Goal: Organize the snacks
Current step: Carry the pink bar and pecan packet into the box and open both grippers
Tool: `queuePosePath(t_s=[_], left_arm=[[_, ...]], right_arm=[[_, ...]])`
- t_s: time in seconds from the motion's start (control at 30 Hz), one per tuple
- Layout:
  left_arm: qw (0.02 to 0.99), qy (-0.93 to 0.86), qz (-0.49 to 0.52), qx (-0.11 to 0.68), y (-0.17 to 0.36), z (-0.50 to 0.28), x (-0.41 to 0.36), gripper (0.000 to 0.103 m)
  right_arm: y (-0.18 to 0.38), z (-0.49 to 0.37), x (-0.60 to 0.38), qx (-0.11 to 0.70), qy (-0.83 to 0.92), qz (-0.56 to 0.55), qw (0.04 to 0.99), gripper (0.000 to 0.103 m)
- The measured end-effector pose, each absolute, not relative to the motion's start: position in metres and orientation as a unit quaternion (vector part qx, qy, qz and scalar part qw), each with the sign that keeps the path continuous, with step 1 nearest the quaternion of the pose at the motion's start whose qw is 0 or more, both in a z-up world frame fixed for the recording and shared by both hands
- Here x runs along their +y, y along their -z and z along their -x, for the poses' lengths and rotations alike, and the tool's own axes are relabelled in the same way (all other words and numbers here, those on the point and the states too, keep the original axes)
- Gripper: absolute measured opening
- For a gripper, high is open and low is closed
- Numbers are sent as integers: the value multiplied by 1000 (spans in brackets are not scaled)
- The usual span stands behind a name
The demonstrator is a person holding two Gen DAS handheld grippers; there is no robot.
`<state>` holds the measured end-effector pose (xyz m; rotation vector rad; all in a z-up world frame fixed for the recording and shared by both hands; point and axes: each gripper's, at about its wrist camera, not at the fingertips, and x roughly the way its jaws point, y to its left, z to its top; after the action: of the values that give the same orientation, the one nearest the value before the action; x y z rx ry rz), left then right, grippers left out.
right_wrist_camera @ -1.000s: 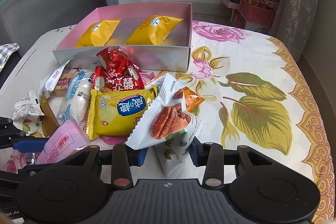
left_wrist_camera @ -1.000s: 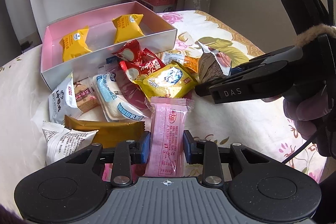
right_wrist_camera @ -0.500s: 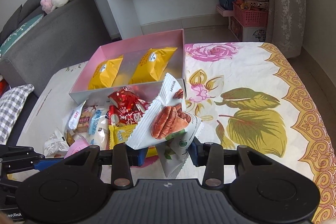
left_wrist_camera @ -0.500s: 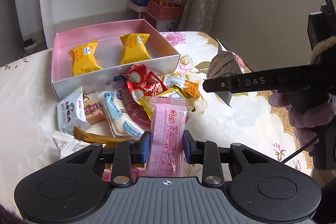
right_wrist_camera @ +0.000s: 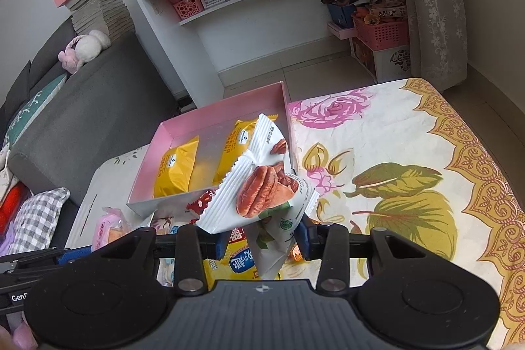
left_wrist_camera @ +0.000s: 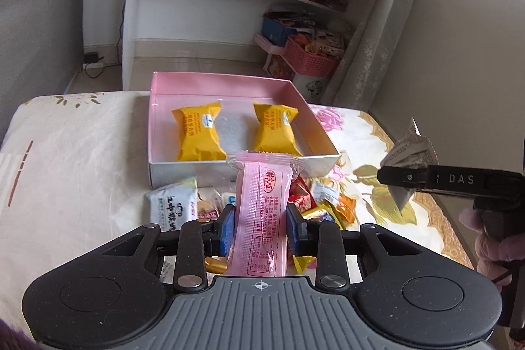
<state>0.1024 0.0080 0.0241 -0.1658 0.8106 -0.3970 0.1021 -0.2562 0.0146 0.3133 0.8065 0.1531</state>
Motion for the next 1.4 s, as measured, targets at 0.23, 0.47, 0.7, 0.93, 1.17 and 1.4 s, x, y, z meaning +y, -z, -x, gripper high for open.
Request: queuePosePath(t_s=[0.23,0.47,0.7,0.93,1.17,1.4], left_arm=[[906,159,119,374,-27,-127,24,29],[907,142,140,370,-22,-158,12,29],[907,146,122,377,-9,-193,-17,29],[905,149,124,378,9,-220,-32,29],[906,151,115,378,24,-243,-46,29],[913,139,98,370,29,-254,-55,29]], right_arm=[[-15,-119,-249,382,-71,-183,903,32],[-11,-143,-236,377,-69,-212,899,32],[-4,-174,-224,377,-57,-196,903,32],[9,-199,-232,380,-49,-182,906,33],[24,-214,-231,388,-48,-172,904,33],[26,-221,-227,388,-57,-162,905,33]])
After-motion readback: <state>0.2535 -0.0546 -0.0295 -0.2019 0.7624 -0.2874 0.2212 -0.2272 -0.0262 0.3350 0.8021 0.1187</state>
